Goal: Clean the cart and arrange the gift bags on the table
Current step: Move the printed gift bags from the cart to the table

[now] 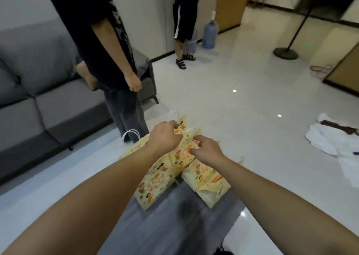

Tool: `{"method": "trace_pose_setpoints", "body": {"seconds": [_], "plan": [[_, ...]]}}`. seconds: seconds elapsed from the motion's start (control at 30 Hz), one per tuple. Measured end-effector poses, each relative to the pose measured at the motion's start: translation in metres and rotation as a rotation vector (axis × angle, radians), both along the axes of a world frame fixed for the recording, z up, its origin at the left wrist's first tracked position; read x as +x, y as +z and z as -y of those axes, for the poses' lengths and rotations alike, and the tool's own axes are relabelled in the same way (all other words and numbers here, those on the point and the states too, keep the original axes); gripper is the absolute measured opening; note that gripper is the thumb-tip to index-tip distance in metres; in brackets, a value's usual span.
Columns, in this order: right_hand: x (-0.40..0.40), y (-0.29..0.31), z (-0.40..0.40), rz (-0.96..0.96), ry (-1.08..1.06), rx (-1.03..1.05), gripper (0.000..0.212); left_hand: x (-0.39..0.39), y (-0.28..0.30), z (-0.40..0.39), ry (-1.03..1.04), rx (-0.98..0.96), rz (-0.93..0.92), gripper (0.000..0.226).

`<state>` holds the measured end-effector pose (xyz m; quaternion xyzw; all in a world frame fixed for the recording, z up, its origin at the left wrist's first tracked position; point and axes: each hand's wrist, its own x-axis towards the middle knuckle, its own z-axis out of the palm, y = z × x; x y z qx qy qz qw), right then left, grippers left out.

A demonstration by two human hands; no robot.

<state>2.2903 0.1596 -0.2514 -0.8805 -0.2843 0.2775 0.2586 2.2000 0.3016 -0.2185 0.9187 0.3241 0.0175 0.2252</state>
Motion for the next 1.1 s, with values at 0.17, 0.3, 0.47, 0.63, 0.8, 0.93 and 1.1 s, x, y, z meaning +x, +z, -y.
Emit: {"method": "trace_pose_setpoints", "body": {"seconds": [0.17, 0.3, 0.47, 0.63, 0.8, 0.93, 1.1], "plan": [[0.015, 0.047, 0.109, 0.172, -0.252, -0.002, 0.064, 0.049, 0.045, 0.090, -0.278, 0.011, 0.091, 0.045], [0.020, 0.080, 0.213, 0.244, -0.487, 0.003, 0.063, 0.079, 0.083, 0.187, -0.522, 0.051, 0.142, 0.046], [0.003, 0.106, 0.350, 0.319, -0.748, 0.019, 0.063, 0.100, 0.116, 0.323, -0.799, 0.122, 0.201, 0.047], [-0.032, 0.113, 0.499, 0.386, -0.986, 0.004, 0.061, 0.095, 0.128, 0.477, -1.037, 0.129, 0.249, 0.043], [-0.078, 0.104, 0.657, 0.350, -1.187, -0.035, 0.060, 0.072, 0.121, 0.639, -1.242, 0.104, 0.222, 0.047], [-0.120, 0.091, 0.770, 0.307, -1.330, -0.048, 0.060, 0.049, 0.110, 0.763, -1.377, 0.094, 0.162, 0.049], [-0.172, 0.080, 0.883, 0.263, -1.512, -0.073, 0.061, 0.021, 0.100, 0.894, -1.541, 0.093, 0.128, 0.051]]}}
